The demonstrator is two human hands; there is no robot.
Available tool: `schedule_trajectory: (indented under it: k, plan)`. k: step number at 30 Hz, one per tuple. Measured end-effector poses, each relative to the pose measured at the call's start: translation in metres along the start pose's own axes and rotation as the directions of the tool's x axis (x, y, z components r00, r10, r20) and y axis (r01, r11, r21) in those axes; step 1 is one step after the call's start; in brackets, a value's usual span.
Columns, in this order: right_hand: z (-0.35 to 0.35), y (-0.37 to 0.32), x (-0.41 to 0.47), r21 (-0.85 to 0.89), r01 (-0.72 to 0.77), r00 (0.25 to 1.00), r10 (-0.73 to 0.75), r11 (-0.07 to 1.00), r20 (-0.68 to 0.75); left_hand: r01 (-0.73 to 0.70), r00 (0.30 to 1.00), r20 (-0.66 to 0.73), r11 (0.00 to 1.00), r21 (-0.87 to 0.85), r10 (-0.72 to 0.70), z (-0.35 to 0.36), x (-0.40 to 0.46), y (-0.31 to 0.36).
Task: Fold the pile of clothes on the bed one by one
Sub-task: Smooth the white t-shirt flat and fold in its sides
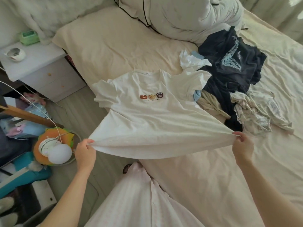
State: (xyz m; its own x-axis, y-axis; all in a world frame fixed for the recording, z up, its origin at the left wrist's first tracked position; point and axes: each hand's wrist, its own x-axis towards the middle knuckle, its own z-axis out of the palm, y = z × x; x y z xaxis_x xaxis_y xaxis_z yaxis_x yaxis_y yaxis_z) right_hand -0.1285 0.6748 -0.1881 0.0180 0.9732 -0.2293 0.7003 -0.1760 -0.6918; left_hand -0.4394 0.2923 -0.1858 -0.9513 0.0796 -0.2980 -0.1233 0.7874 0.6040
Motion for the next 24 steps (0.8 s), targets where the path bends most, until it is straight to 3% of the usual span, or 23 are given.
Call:
schedule_trajectory:
  k: [3,5,7,11,24]
  plan:
    - [0.000,0.029,-0.011,-0.243,0.034,0.993,-0.005,0.969,0.118,0.069,0.953,0.274,0.972,0.225,-0.131,0.013,-0.013,-0.037]
    - [0.005,0.039,-0.015,-0.310,0.001,0.969,0.075,0.951,0.234,0.052,0.876,0.438,0.943,0.329,-0.201,0.021,-0.018,-0.048]
    - [0.012,0.038,-0.020,-0.348,-0.025,0.931,0.149,0.937,0.333,0.010,0.829,0.519,0.934,0.356,-0.207,0.026,-0.019,-0.046]
    - [0.031,0.016,-0.026,-0.347,0.001,0.899,0.152,0.938,0.411,-0.053,0.857,0.505,0.956,0.287,-0.104,0.034,-0.010,-0.025]
    - [0.133,-0.119,0.025,-0.309,0.354,0.809,-0.124,0.883,0.575,-0.366,0.853,0.471,0.900,0.238,0.223,0.054,0.099,0.071]
